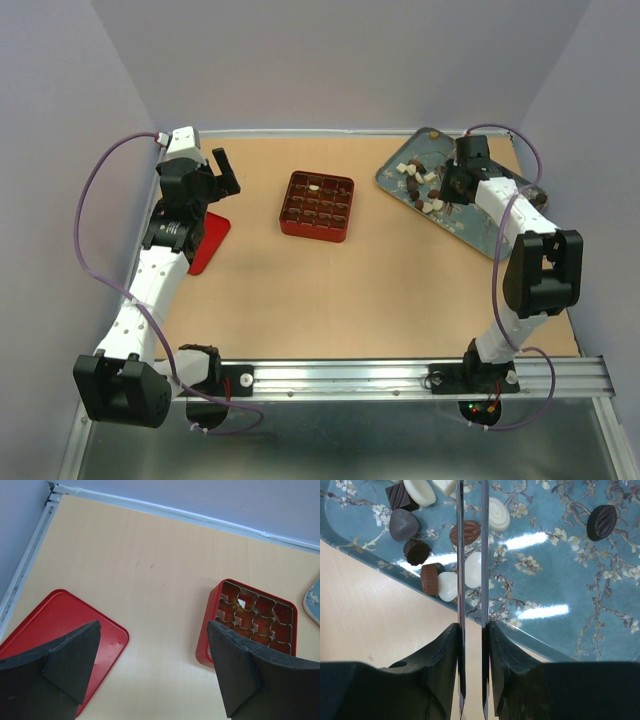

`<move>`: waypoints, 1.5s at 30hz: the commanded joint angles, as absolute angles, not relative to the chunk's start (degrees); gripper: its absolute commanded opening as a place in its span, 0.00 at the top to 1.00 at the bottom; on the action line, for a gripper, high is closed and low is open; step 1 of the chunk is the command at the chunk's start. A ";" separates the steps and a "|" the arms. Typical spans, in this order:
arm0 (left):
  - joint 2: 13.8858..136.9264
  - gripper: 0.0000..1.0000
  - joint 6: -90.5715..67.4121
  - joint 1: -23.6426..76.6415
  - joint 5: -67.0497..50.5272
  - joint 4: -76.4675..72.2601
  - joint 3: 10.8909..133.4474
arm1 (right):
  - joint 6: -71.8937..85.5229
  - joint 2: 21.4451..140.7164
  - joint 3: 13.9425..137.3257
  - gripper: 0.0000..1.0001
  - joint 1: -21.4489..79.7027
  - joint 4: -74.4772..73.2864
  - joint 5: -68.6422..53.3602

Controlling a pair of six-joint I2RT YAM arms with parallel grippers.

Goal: Pack the chocolate

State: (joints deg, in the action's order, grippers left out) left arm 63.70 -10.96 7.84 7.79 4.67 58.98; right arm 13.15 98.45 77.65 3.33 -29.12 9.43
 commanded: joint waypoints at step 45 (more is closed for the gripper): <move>62.31 0.01 -10.02 8.09 9.14 4.22 61.96 | 12.04 101.51 92.11 0.59 2.90 -28.39 8.61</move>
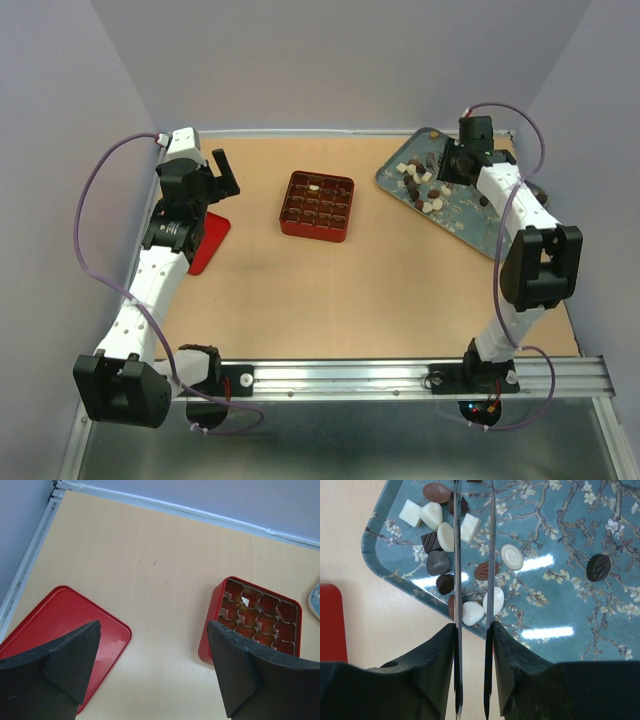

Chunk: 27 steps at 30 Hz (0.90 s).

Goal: Pack the chocolate

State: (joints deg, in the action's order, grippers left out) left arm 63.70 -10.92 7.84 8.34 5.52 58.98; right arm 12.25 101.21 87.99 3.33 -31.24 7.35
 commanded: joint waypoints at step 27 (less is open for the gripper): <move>62.31 0.01 -9.93 8.00 9.05 4.31 62.23 | 12.83 108.19 95.10 0.74 2.55 -25.66 7.65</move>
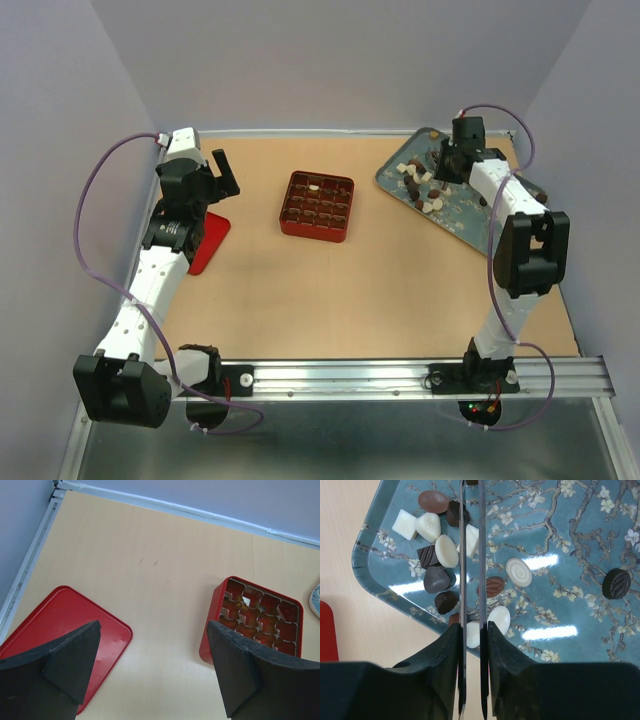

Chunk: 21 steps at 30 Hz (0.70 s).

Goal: Pack the chocolate

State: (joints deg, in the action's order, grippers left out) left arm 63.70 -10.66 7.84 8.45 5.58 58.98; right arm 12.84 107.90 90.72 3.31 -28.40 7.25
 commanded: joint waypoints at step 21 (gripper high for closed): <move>62.67 0.01 -9.93 8.09 8.96 4.31 62.23 | 12.22 92.99 87.98 0.78 2.72 -25.75 0.63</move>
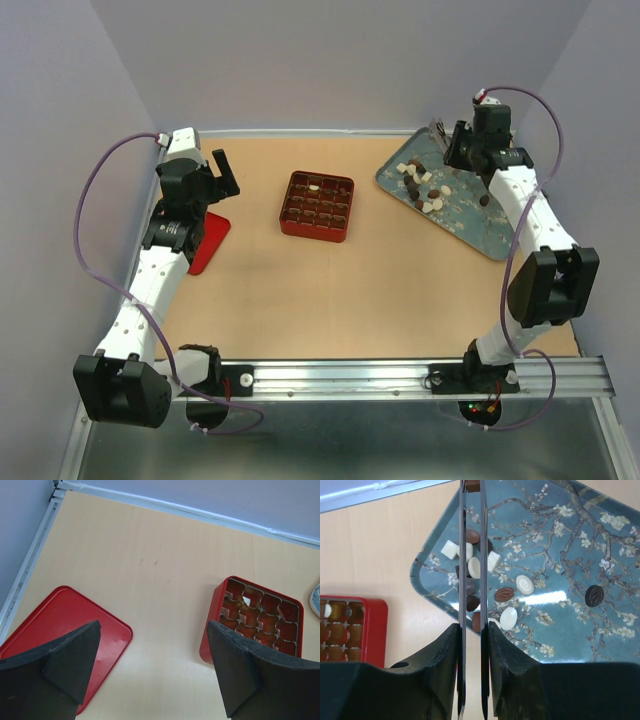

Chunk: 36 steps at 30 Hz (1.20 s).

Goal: Pack the chocolate

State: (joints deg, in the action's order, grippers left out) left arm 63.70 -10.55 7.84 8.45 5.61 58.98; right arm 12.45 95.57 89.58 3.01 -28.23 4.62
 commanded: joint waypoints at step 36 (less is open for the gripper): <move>63.02 0.01 -9.76 8.00 9.76 4.48 62.14 | 13.54 100.90 96.24 0.78 32.08 -25.75 -8.96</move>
State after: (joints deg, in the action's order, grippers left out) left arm 63.70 -10.55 7.84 9.08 5.65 58.98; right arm 13.74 101.47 90.87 31.48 -28.49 -8.03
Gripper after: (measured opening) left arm 0.986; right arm 0.327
